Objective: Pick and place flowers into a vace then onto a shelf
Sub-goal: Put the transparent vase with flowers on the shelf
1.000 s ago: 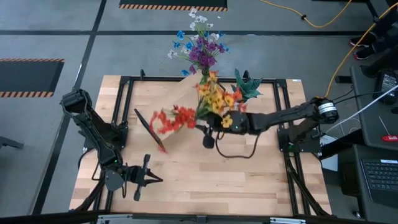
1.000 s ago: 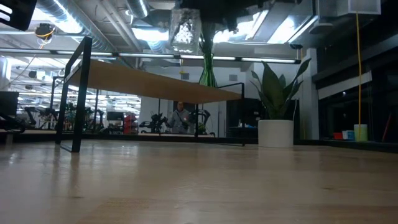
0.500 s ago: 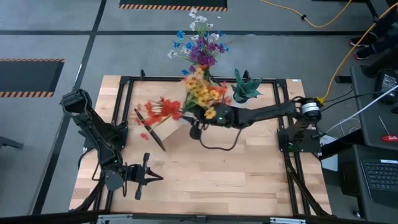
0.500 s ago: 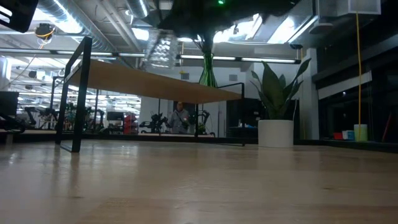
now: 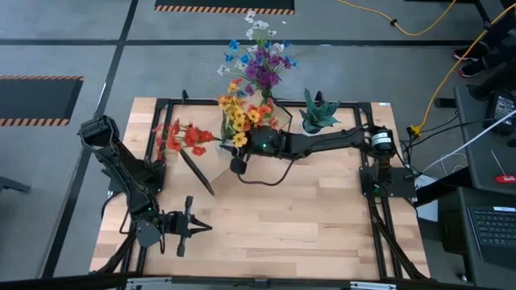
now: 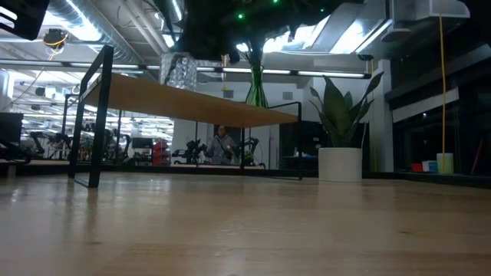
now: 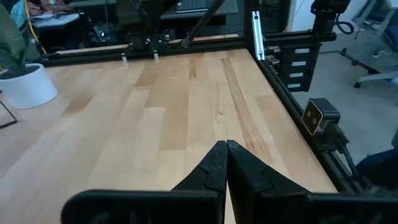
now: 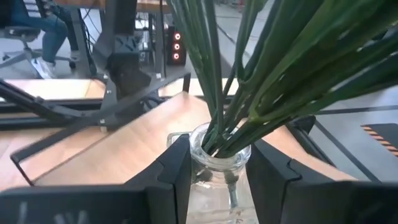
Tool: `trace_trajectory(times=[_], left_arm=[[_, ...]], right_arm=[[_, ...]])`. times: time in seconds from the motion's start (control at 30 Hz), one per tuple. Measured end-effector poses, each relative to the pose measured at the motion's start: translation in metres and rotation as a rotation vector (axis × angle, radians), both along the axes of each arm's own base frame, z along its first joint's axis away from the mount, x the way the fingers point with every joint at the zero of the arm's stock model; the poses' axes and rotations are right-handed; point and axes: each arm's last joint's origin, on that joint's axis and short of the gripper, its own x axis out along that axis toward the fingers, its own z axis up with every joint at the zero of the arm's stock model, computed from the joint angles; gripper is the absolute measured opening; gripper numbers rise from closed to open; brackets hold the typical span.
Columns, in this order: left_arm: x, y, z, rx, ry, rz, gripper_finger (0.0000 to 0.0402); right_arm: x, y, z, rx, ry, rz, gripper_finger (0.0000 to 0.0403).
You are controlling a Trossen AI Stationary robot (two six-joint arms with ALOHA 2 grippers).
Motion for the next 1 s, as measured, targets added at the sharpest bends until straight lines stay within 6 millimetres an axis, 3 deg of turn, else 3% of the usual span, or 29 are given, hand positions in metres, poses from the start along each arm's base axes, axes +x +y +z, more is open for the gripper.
trace_trajectory(times=[0.47, 1.0], left_arm=[[0.000, 0.000, 0.000, 0.018, -0.006, 0.011, 0.0004], [0.004, 0.004, 0.000, 0.058, -0.015, 0.045, 0.0005]], right_arm=[[0.006, -0.002, 0.002, 0.030, -0.088, 0.049, 0.0118], [0.012, -0.001, -0.002, 0.011, -0.062, 0.071, 0.0118]])
